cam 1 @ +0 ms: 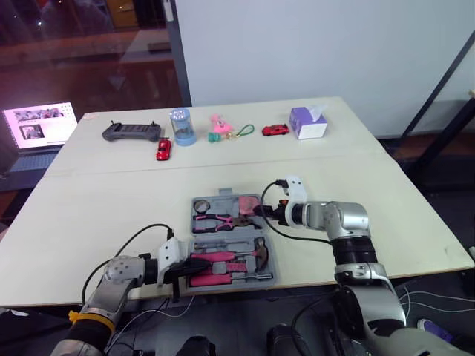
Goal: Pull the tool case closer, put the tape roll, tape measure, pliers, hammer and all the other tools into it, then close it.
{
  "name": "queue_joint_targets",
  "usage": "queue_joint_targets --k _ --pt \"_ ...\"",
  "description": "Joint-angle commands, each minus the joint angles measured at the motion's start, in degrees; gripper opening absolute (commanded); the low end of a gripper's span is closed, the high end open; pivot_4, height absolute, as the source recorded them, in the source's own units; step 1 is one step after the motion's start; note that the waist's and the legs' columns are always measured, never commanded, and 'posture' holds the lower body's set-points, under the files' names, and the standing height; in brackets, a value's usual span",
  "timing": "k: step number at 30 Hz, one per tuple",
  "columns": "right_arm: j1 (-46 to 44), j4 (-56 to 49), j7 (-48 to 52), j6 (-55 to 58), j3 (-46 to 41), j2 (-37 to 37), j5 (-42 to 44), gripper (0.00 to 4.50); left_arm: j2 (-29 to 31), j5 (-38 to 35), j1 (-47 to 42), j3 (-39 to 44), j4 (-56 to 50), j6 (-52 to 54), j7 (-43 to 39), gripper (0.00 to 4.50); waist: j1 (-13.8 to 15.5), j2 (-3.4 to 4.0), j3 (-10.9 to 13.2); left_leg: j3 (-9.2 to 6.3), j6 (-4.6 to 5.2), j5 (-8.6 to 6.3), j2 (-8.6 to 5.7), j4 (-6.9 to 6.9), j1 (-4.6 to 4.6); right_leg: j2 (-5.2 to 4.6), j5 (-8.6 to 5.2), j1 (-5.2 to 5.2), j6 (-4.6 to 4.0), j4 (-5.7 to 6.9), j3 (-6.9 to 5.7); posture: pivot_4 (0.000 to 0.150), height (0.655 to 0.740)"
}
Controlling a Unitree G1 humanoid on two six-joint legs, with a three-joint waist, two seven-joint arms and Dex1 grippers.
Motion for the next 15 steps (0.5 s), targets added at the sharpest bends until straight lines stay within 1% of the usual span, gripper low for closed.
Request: queue_joint_targets --k 1,4,6,9,15 --pt "-4.0 9.2 2.4 -4.5 -1.1 2.2 2.1 4.43 1.4 3.5 0.8 -1.5 4.0 1.1 0.1 0.0 -0.3 0.03 0.0 -0.01 0.0 0.0 0.0 -0.01 0.02 0.0 0.0 0.01 0.0 0.0 0.0 0.15 0.74" --pt "-6.0 16.1 3.1 -8.2 -1.1 3.1 1.8 4.43 1.6 3.6 0.5 -1.8 4.1 0.8 -0.2 0.0 -0.4 0.04 0.0 -0.01 0.01 -0.01 0.0 -0.05 0.24 0.0 0.0 0.21 0.0 0.02 0.0 0.15 0.74" --pt "-7.6 21.7 3.4 -11.0 -2.2 3.6 2.0 4.43 1.8 3.5 0.4 -1.9 3.8 1.0 -0.2 0.0 -0.4 0.05 0.0 0.0 0.14 -0.08 0.01 -0.14 0.69 0.01 -0.01 0.63 0.0 -0.09 -0.01 0.15 0.74" --pt "-9.6 28.0 5.6 -12.8 -4.3 4.1 3.6 4.43 2.3 3.2 0.6 -1.9 2.9 1.4 -0.3 0.0 -0.6 0.02 -0.1 -0.01 0.26 -0.15 0.04 -0.15 0.93 0.06 -0.02 0.88 0.0 -0.19 0.0 0.15 0.74" --pt "-12.3 33.6 10.9 -13.9 -8.2 2.9 6.6 4.43 2.8 3.3 1.1 -2.0 2.5 1.2 -0.2 0.0 -1.1 0.04 -0.1 -0.05 0.41 -0.23 0.06 -0.17 1.02 0.12 -0.02 0.91 -0.02 -0.17 0.02 0.15 0.74"
